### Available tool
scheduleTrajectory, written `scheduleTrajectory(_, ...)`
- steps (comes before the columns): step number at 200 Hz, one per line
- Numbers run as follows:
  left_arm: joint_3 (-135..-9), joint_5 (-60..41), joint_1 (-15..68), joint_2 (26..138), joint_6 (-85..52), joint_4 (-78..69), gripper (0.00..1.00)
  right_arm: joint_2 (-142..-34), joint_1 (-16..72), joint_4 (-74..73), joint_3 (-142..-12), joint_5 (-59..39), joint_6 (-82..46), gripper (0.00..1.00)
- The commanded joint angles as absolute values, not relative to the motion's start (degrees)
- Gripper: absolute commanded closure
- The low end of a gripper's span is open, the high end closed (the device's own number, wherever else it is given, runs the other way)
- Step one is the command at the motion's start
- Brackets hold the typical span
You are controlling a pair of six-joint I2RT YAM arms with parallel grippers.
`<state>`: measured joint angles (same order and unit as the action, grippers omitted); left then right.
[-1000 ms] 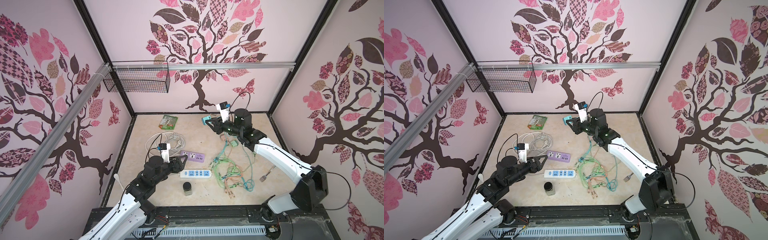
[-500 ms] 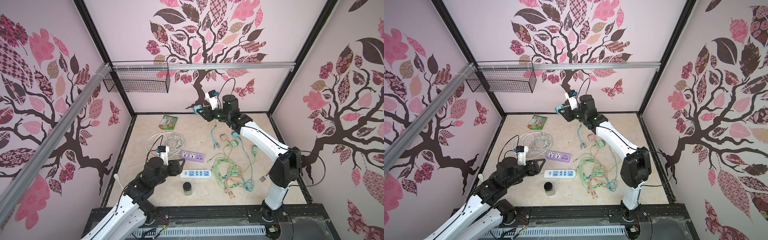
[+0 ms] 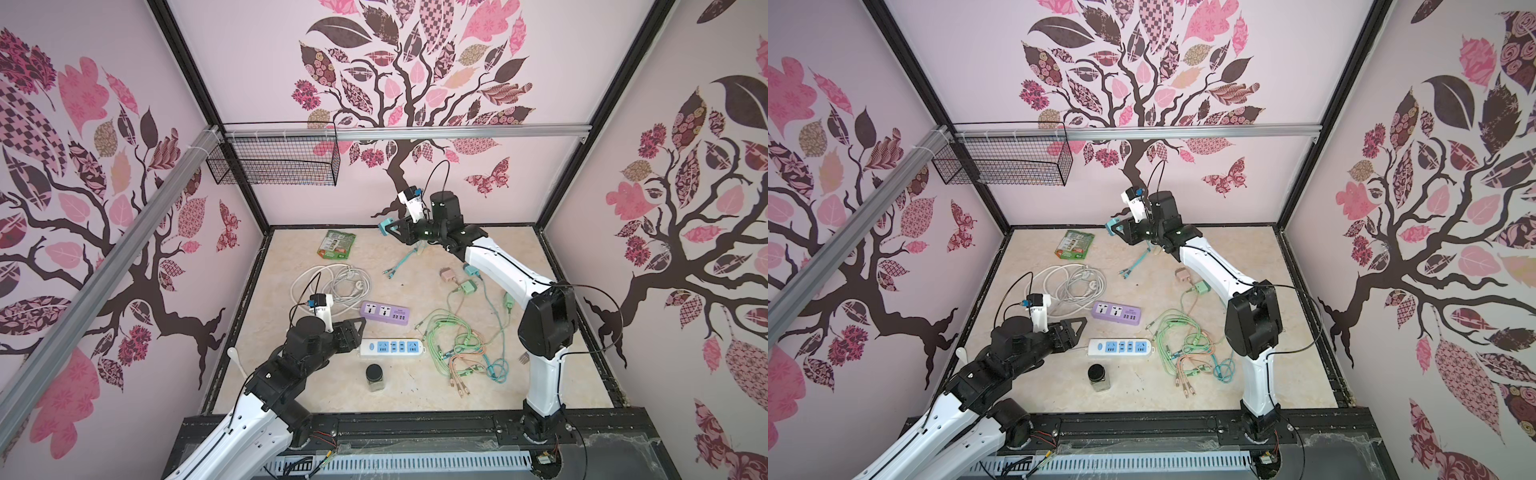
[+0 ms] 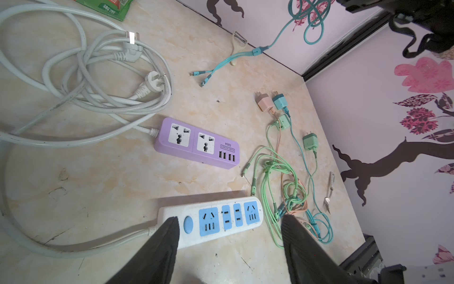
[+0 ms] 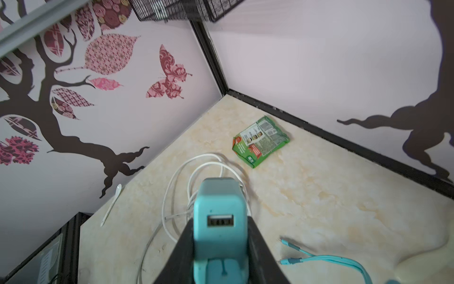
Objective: Insert the plug
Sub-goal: 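Carry the teal charger in the right gripper over the purple power strip, then lower the teal charger's prongs toward the purple strip socket with the right gripper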
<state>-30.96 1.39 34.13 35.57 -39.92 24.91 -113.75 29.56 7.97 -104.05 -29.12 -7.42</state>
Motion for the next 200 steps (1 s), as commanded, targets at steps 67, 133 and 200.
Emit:
scheduleTrajectory(67, -32.34, -1.27, 28.99, 51.89, -41.03, 18.34, 0.37, -113.25, 30.90, 7.97, -90.60, -34.71, -0.44, 0.83)
scheduleTrajectory(133, -31.24, -10.22, 17.72, 58.04, -40.47, 11.94, 0.48, -114.81, 34.47, 15.71, -94.81, -31.35, 5.24, 0.83)
scheduleTrajectory(200, -33.22, -15.82, 15.97, 68.76, -40.34, 5.62, 0.59, -115.64, 37.12, 19.25, -94.95, -27.14, 9.02, 0.83)
